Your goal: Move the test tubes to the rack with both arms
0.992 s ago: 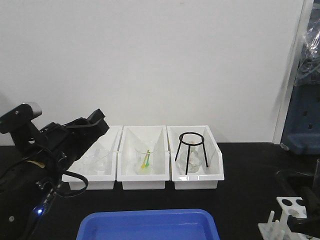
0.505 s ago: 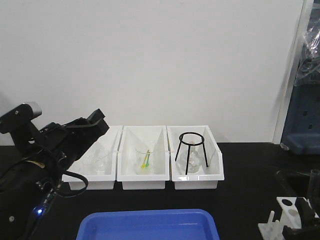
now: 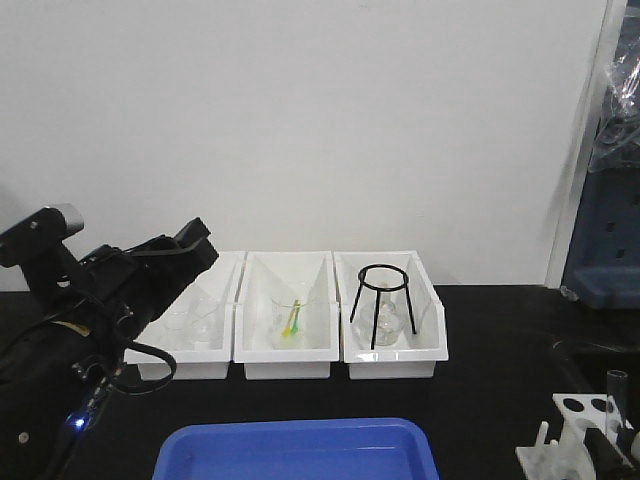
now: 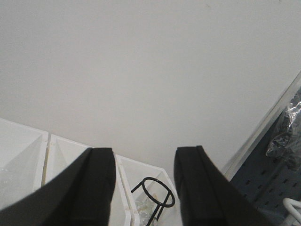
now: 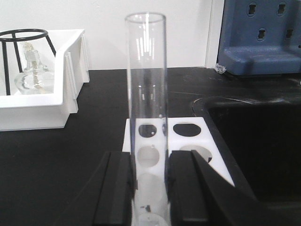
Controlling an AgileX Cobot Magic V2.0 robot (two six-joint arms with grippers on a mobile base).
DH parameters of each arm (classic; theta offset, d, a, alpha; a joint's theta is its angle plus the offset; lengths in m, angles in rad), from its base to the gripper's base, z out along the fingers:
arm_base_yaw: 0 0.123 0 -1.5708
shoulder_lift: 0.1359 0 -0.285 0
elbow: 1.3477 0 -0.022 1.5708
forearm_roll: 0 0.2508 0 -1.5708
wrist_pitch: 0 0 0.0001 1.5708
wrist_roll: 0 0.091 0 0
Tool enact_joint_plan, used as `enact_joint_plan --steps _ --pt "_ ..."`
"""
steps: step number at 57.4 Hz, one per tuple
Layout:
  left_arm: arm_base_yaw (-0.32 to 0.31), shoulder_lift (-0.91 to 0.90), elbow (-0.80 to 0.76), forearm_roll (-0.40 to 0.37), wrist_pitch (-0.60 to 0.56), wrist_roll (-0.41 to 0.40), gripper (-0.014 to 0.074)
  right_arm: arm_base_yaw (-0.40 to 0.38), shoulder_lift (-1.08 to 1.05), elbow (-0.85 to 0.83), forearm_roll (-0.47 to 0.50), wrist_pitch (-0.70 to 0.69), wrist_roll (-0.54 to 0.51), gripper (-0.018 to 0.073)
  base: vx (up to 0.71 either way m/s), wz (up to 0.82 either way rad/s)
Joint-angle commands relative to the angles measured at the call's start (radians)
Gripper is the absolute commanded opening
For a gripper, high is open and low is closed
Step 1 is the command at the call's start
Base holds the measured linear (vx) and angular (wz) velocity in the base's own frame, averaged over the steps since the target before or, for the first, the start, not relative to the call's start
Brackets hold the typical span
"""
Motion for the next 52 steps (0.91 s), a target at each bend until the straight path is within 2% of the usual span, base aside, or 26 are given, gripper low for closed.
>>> enact_joint_plan --steps 1,10,25,32,41,52 --pt "0.002 -0.042 -0.036 0.012 -0.073 0.003 0.0435 -0.004 -0.018 -0.01 -0.01 -0.195 -0.011 0.0046 0.0 0.0" --pt "0.002 -0.042 -0.036 0.012 -0.073 0.003 0.0435 -0.004 -0.018 -0.01 -0.009 -0.195 -0.011 0.0168 0.0 0.0" --pt "0.002 -0.042 -0.036 0.012 -0.073 0.003 0.0435 -0.004 -0.042 -0.01 -0.015 -0.186 0.0 0.0515 0.0 0.0" --pt "0.002 -0.042 -0.036 0.012 -0.073 0.003 0.0435 -0.004 -0.13 -0.01 -0.018 -0.115 -0.001 0.0562 0.0 0.0" --pt "0.002 -0.042 -0.036 0.012 -0.073 0.003 0.0435 -0.004 -0.37 -0.021 -0.028 0.114 0.009 0.0542 0.0 0.0" --pt "0.002 -0.042 -0.036 0.012 -0.073 0.003 0.0435 -0.004 -0.73 -0.156 -0.144 0.609 0.105 0.0518 0.0 0.0"
